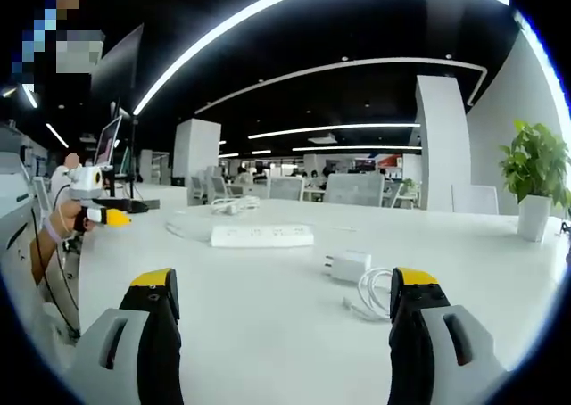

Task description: Straighten the power strip on the desk, plug the charger into it

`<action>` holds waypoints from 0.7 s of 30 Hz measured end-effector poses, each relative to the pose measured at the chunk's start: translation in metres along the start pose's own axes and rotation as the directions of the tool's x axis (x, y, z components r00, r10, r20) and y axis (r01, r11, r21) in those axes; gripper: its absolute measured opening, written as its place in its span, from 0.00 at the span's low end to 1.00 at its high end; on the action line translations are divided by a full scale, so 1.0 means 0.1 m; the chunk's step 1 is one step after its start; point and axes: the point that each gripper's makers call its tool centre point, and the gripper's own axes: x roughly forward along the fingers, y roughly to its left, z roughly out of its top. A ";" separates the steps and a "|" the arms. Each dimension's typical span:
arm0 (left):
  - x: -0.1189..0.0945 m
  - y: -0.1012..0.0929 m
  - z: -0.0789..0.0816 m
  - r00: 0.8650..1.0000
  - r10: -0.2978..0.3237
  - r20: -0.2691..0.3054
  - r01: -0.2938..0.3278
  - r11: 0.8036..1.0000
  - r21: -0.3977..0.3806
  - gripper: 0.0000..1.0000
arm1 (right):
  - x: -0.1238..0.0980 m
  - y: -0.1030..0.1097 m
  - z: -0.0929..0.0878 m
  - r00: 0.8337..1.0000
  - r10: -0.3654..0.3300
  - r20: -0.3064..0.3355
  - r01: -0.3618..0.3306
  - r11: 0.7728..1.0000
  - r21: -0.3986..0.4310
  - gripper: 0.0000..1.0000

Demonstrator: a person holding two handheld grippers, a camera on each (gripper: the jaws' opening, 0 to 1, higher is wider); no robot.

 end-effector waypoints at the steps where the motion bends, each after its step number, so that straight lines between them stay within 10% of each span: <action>1: 0.01 -0.01 0.01 1.000 -0.006 -0.001 0.006 1.000 0.000 0.99 | 0.00 0.00 0.00 1.000 0.000 -0.001 0.000 1.000 -0.001 0.98; 21: 0.12 -0.14 0.17 0.999 -0.037 0.027 0.038 0.999 -0.024 0.99 | -0.03 0.09 -0.04 1.000 0.010 0.000 -0.010 1.000 0.008 0.98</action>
